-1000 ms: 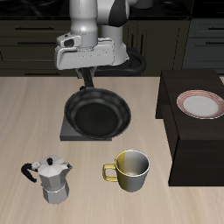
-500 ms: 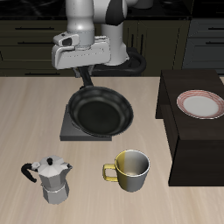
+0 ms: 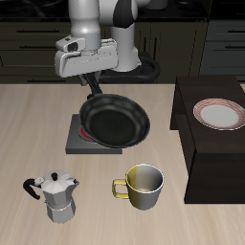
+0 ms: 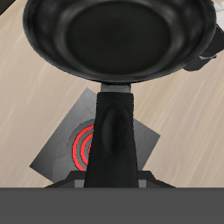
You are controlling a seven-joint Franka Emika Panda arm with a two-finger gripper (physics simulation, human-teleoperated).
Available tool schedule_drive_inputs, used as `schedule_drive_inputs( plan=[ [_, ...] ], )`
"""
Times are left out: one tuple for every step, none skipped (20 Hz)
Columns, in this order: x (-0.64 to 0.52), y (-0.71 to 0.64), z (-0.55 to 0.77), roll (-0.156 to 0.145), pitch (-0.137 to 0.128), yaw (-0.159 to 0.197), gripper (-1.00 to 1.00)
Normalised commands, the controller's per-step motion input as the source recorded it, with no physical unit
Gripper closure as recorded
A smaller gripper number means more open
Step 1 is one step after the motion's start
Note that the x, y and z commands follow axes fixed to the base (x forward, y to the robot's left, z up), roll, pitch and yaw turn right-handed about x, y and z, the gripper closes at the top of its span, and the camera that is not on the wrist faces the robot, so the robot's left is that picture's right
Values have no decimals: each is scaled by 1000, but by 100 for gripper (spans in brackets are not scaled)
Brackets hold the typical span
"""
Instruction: Place the frying pan on the top layer of the shelf
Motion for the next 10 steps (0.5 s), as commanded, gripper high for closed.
schedule_drive_inputs(
  plan=[
    [3,-63,-21,-17,3,-11,100],
    [4,33,34,35,-58,154,100],
    [-15,-29,58,-23,-70,131,100],
    [22,13,-9,0,0,0,100],
    [26,-150,62,-36,-14,62,100],
    [13,-136,54,0,-43,190,100],
    [51,-58,22,-11,2,37,100],
    [-8,-67,67,-20,-45,74,100],
    [72,-86,-8,17,15,0,100],
    [-12,-162,75,-41,-24,53,100]
  ],
)
